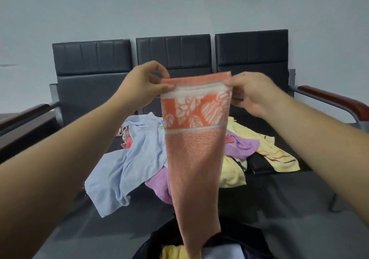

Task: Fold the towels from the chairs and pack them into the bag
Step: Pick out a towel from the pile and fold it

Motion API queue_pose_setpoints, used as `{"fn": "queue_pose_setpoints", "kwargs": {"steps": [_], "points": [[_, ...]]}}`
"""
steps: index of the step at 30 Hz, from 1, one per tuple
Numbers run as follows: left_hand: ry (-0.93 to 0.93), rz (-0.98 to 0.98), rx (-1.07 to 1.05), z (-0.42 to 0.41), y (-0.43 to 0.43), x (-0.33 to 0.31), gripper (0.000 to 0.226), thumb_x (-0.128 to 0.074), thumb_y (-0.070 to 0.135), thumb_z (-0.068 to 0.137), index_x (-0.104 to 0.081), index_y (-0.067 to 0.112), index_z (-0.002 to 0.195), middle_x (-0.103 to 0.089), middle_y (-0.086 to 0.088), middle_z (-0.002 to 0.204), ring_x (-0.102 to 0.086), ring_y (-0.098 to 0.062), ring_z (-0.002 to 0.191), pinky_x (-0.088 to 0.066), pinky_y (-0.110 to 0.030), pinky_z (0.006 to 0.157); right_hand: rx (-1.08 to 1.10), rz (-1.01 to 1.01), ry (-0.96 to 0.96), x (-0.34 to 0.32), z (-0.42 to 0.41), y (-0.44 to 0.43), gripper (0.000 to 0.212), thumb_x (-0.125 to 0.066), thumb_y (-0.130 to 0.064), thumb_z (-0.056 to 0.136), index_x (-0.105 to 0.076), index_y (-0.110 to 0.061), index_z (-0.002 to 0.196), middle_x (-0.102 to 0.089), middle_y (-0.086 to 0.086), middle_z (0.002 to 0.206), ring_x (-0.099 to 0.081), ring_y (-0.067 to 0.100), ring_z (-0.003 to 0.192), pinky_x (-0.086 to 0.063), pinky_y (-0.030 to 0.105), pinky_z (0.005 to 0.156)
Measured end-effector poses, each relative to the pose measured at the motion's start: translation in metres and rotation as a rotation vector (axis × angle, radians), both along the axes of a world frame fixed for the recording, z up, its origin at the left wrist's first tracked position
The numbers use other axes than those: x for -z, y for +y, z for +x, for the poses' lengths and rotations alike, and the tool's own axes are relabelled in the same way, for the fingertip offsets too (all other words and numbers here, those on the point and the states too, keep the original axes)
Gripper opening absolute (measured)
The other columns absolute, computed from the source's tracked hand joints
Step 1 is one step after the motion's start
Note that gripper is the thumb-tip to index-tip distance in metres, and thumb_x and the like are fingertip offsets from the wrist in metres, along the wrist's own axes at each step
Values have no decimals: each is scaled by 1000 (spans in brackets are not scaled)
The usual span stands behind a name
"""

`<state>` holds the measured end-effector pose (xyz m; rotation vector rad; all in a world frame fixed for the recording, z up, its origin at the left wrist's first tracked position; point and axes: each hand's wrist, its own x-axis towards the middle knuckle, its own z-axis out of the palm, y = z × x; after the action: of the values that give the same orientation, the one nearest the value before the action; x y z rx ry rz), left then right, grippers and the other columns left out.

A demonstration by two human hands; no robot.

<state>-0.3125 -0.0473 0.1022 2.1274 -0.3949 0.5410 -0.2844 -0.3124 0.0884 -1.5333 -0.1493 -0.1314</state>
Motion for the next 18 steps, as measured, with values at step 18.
{"fn": "queue_pose_setpoints", "kwargs": {"steps": [18], "points": [[705, -606, 396, -24, -28, 113, 35, -72, 15, 83, -70, 8, 117, -74, -11, 116, -71, -23, 105, -59, -35, 92, -47, 233, 215, 10, 9, 8, 14, -69, -6, 95, -72, 0, 107, -76, 12, 91, -76, 20, 75, -63, 36, 69]]}}
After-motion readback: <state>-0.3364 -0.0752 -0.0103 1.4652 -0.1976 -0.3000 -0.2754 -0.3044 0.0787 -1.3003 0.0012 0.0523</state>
